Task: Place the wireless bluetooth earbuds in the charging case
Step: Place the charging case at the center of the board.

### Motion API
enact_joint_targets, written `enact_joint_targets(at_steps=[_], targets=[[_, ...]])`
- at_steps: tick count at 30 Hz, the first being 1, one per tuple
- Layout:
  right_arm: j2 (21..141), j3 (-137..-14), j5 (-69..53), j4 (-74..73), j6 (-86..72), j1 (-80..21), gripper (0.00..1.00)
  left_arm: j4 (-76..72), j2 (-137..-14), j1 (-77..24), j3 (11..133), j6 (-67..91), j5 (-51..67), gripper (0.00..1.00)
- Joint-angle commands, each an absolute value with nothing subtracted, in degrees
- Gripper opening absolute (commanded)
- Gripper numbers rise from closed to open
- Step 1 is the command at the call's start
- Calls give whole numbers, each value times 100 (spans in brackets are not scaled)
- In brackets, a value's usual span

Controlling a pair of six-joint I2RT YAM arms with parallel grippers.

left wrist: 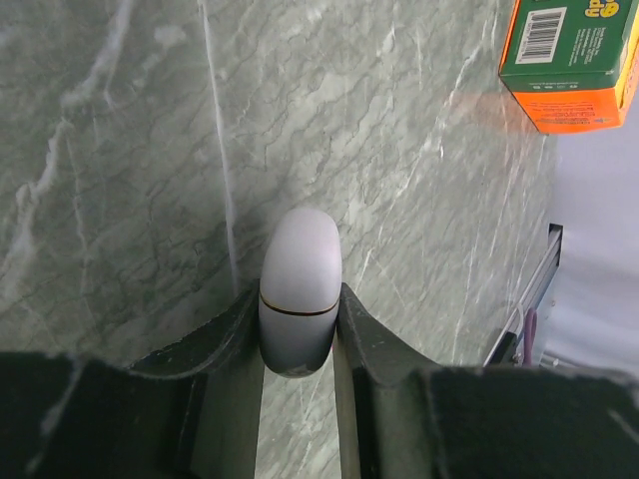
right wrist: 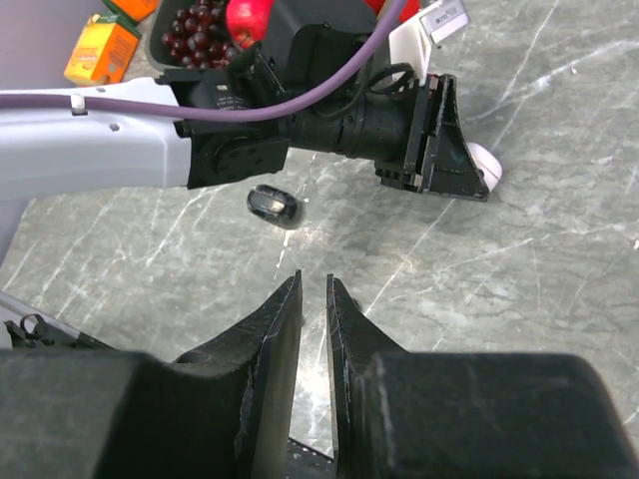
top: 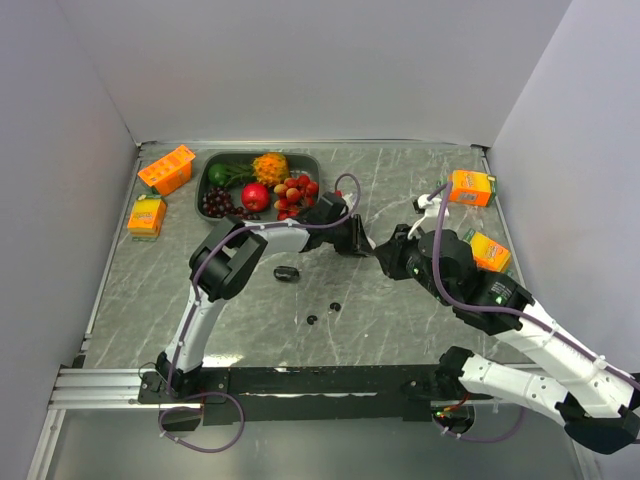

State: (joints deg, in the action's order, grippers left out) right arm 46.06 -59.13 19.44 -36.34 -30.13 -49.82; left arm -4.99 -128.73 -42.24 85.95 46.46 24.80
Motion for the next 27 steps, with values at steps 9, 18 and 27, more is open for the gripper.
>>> enact_joint_targets(at_steps=[9,18,27], targets=[[4474,-5836,2048,-3630,-3023,-4957,24,-440,-12762,-4219,8385,4851,2540,36],[4421,-5845,2162,-3700,-3032,-4948,25,-501,-12437,-4219,8007,4948,2453,59],[4280,-5722,2180,-3709,-3120,-4948,24,-615,-11524,-4219,7033,5018,2198,61]])
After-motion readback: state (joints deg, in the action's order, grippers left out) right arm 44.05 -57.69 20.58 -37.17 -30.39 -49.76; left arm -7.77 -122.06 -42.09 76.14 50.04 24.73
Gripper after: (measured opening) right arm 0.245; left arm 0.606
